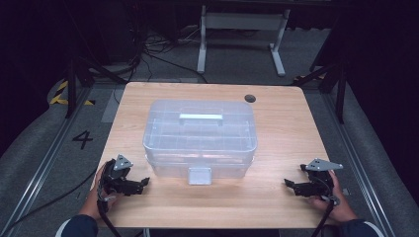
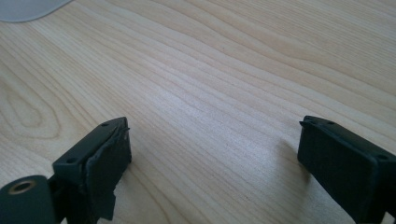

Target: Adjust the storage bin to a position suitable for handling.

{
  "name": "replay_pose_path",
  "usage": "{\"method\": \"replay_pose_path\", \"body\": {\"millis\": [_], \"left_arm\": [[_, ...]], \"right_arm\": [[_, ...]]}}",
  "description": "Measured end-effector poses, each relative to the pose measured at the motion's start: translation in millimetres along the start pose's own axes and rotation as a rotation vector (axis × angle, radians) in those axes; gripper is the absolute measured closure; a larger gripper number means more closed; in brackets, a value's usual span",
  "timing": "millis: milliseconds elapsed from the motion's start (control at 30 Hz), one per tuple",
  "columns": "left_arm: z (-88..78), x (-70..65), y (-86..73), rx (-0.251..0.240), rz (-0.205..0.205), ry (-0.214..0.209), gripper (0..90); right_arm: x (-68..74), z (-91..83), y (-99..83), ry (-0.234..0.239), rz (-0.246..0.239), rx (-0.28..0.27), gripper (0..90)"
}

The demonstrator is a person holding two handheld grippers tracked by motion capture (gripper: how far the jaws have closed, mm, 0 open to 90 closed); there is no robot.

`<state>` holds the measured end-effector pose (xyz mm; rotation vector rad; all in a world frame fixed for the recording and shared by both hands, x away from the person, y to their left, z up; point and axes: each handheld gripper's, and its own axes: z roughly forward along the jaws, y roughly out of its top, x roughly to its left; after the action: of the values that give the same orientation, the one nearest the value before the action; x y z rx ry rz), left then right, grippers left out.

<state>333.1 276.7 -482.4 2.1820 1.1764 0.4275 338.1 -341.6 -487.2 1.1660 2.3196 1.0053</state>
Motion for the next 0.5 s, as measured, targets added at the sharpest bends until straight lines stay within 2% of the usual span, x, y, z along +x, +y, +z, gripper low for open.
{"method": "replay_pose_path", "body": {"millis": [200, 300, 500], "left_arm": [[-0.8, -0.1, -1.2, -0.004, 0.002, 0.003, 0.4], [-3.7, -0.3, -4.4, 0.0, 0.002, -0.006, 0.5], [-6.2, 3.1, -7.4, -0.004, 0.028, -0.02, 0.5]], "right_arm": [[-0.7, -1.4, -1.3, 0.012, -0.006, 0.001, 9.7], [-3.2, -2.0, -1.7, 0.032, -0.027, 0.004, 9.5], [-3.6, -1.5, -0.5, 0.034, -0.03, 0.01, 9.2]]}}
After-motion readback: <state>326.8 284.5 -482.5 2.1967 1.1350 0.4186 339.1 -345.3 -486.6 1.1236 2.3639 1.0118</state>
